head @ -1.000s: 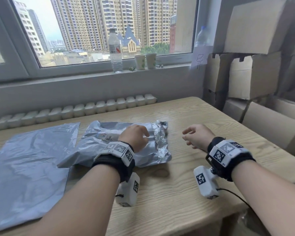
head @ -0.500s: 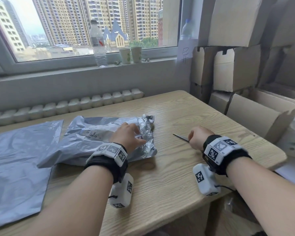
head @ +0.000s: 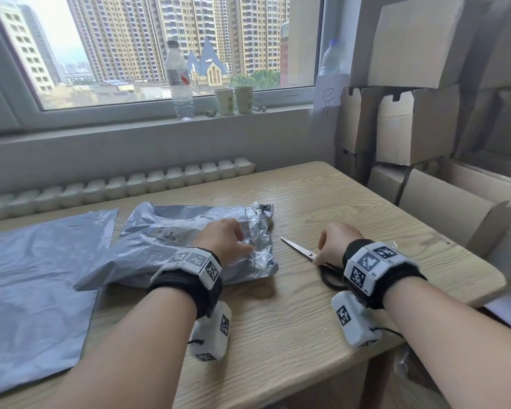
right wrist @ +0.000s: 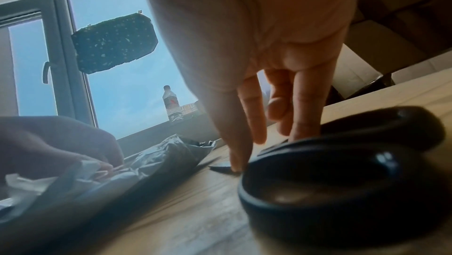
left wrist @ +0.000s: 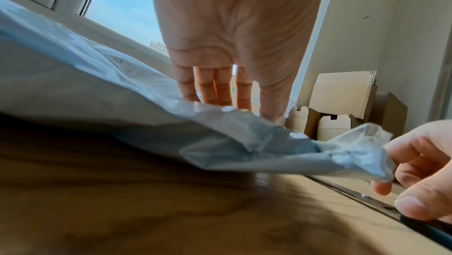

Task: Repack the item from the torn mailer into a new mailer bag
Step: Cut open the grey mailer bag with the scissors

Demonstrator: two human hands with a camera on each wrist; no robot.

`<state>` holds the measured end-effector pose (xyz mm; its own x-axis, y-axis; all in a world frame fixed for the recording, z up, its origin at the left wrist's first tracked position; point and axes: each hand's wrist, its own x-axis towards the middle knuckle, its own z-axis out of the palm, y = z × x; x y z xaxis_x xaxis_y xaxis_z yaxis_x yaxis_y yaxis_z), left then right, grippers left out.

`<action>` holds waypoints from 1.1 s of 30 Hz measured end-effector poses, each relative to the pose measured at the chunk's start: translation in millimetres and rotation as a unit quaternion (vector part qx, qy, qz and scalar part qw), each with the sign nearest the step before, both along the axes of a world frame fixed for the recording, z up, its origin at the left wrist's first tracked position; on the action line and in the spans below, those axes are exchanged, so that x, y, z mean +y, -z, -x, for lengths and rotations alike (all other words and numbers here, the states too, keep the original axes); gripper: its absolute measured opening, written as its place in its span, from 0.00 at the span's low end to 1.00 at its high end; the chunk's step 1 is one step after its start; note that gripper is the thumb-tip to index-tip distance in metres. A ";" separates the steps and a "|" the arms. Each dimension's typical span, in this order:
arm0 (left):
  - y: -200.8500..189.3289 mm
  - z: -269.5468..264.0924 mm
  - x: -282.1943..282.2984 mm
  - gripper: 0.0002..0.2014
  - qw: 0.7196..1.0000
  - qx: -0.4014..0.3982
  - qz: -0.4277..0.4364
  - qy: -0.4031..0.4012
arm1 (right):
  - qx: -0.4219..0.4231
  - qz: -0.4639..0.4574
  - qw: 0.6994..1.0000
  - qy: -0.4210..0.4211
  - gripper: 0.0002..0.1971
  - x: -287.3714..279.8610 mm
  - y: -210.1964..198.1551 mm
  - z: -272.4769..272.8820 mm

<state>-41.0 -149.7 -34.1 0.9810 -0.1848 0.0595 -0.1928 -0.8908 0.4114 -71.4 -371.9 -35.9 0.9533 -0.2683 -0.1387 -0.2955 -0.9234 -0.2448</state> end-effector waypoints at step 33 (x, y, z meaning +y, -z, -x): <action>12.5 -9.8 -11.8 0.07 0.996 0.064 -0.046 -0.037 | 0.056 -0.013 0.998 -0.039 0.07 34.7 -7.6 2.0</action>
